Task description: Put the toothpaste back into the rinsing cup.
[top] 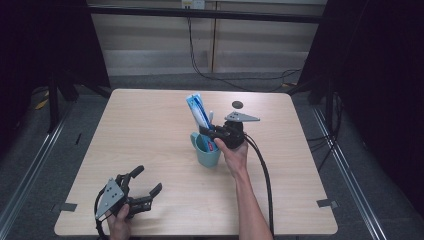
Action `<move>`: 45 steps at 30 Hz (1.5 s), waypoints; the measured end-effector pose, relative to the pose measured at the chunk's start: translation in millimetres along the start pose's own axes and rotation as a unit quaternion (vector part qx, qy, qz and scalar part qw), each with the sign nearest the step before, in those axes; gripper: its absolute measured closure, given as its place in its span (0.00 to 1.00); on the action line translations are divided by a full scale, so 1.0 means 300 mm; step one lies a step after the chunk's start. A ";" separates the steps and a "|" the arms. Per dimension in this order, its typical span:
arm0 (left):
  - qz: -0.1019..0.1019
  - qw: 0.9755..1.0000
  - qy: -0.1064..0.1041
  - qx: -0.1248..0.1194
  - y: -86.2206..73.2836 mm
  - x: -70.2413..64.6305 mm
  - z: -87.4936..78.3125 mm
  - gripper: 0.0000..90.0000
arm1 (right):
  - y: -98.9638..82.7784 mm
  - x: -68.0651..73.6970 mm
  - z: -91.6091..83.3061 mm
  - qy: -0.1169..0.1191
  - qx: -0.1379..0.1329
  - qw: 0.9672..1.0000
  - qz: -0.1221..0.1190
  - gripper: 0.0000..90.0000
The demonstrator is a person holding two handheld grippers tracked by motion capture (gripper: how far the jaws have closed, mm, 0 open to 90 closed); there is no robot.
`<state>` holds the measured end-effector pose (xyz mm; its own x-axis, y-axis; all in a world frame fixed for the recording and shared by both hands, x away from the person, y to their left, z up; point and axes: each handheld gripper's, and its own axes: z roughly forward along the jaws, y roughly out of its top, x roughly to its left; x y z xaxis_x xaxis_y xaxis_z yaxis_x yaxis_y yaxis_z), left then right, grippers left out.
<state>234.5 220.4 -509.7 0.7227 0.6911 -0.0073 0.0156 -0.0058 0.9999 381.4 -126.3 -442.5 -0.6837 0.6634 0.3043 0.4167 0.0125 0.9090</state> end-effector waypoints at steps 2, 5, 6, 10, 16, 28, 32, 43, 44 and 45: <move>0.001 1.000 0.000 0.002 0.000 0.000 -0.001 0.17 | -0.011 -0.006 0.001 -0.003 0.006 1.000 0.001 0.79; 0.001 1.000 0.000 0.001 0.000 0.001 -0.001 0.17 | -0.013 -0.006 -0.006 -0.002 0.006 1.000 -0.001 0.79; 0.001 1.000 0.000 0.002 0.000 0.000 -0.001 0.17 | -0.013 -0.007 -0.007 -0.002 0.007 1.000 -0.002 0.79; 0.001 1.000 0.000 0.002 0.000 0.000 -0.001 0.17 | -0.012 -0.007 -0.008 -0.004 0.008 1.000 0.000 0.78; 0.001 1.000 0.000 0.002 0.000 0.000 -0.001 0.17 | 0.002 0.004 -0.014 -0.002 0.025 1.000 -0.013 0.76; 0.001 1.000 -0.001 0.001 0.000 0.000 -0.001 0.17 | 0.000 0.016 -0.028 -0.012 0.038 0.999 -0.026 0.78; 0.001 1.000 -0.001 0.001 0.000 0.000 -0.001 0.17 | -0.001 0.018 -0.037 -0.015 0.040 0.999 -0.025 0.77; 0.001 1.000 -0.001 0.002 0.000 0.000 -0.001 0.17 | 0.005 0.018 -0.072 -0.019 0.027 0.999 -0.017 0.57; 0.001 1.000 -0.001 0.002 0.000 0.000 -0.001 0.17 | 0.005 0.018 -0.072 -0.019 0.027 0.999 -0.017 0.57; 0.001 1.000 -0.001 0.002 0.000 0.000 -0.001 0.17 | 0.005 0.019 -0.084 -0.023 0.019 0.999 -0.015 0.52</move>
<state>234.4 220.7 -509.7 0.7244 0.6894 -0.0050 0.0161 -0.0097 0.9998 363.2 -141.4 -432.4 -0.6684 0.6959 0.2627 0.4193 0.0607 0.9058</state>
